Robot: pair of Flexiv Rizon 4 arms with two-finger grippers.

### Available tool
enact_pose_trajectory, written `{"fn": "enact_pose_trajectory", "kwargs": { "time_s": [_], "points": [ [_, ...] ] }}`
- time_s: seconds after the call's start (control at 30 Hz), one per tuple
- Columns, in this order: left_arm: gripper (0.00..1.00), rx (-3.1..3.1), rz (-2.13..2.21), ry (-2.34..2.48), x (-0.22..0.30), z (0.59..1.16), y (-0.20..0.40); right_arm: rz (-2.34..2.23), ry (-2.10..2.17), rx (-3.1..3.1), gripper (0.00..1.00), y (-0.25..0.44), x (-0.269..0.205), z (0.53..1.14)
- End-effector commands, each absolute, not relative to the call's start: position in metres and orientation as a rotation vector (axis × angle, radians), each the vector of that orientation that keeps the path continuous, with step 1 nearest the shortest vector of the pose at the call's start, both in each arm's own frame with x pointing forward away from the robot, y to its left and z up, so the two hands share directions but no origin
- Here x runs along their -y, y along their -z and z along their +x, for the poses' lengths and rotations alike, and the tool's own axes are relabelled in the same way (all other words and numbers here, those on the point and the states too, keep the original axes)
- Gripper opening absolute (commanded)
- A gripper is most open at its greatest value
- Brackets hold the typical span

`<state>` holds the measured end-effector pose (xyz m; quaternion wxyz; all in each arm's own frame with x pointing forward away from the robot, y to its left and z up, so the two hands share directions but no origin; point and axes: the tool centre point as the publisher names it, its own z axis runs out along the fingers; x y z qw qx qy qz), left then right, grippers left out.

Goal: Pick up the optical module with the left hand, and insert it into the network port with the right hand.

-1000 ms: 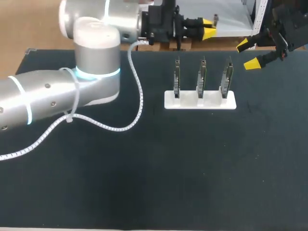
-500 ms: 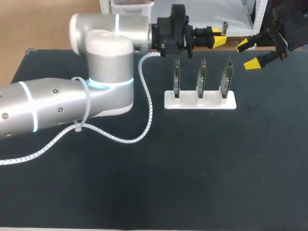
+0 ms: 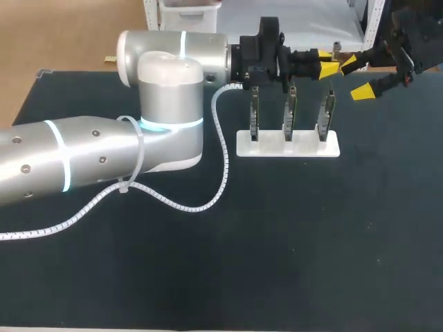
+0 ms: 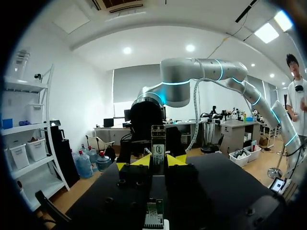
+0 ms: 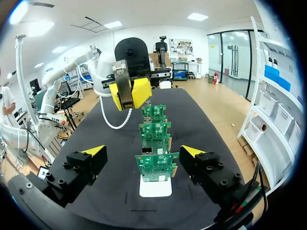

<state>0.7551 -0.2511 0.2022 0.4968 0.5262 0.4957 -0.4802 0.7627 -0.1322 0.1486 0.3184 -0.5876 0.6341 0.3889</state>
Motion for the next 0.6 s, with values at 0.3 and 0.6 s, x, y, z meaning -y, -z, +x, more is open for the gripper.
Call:
{"fn": "enact_pose_trajectory", "kwargs": {
  "time_s": [0.3,0.6],
  "points": [
    [0.0,-1.206,1.28,1.177,0.259,0.761,-0.196,-1.546,-1.023,-1.666,1.0,-0.148,0.132,0.763],
    [0.0,-1.226,1.279,1.18,0.26,0.759,-0.19,-1.546,-1.023,-1.666,1.0,-0.148,0.132,0.763]
  ]
}}
